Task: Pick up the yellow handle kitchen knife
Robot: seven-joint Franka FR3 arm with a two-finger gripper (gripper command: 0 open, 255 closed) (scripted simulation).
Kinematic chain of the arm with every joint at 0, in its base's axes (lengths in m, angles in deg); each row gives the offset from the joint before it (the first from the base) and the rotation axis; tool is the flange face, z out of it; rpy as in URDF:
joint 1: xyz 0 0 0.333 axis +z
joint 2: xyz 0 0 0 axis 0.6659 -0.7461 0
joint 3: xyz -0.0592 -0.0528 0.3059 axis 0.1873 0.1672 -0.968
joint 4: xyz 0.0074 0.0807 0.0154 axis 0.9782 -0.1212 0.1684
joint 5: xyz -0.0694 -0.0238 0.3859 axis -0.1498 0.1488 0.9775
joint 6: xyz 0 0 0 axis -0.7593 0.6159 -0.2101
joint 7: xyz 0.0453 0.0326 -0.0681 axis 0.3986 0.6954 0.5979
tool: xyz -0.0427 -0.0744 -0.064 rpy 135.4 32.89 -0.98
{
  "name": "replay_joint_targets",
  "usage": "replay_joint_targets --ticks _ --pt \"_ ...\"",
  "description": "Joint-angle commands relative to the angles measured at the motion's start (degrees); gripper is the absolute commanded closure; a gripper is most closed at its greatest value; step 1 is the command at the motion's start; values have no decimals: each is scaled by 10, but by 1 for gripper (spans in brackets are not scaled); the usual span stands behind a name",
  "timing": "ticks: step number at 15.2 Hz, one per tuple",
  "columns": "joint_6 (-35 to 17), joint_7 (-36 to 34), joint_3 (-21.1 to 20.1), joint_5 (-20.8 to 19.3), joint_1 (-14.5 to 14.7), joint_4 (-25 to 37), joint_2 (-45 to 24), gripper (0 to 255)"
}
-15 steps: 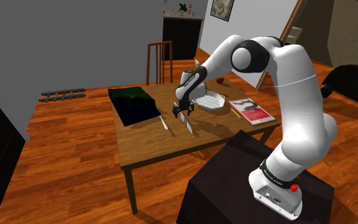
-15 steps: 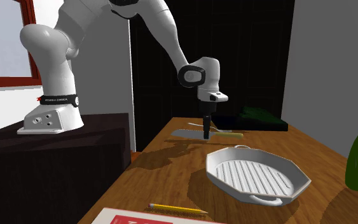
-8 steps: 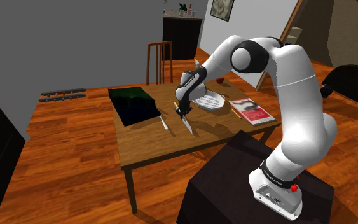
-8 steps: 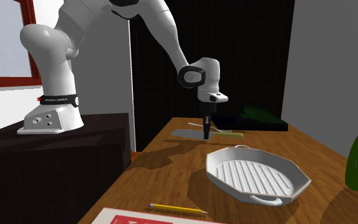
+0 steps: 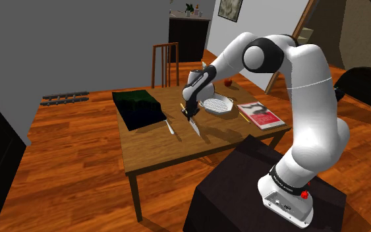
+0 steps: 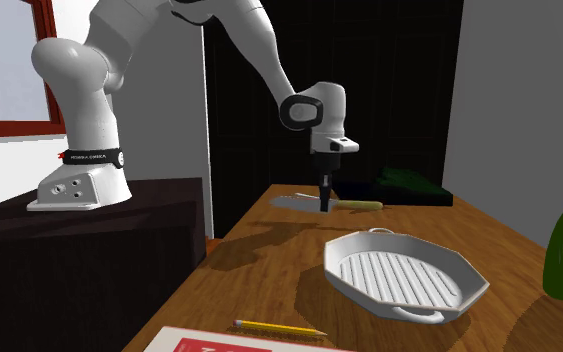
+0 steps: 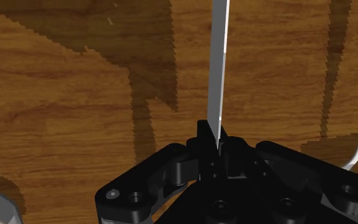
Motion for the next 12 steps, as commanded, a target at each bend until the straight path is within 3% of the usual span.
replay_joint_targets --ticks 1,12 --pt "10 -1 1 -1 1 -4 13 255" --pt "55 -5 6 -7 5 -18 73 255"
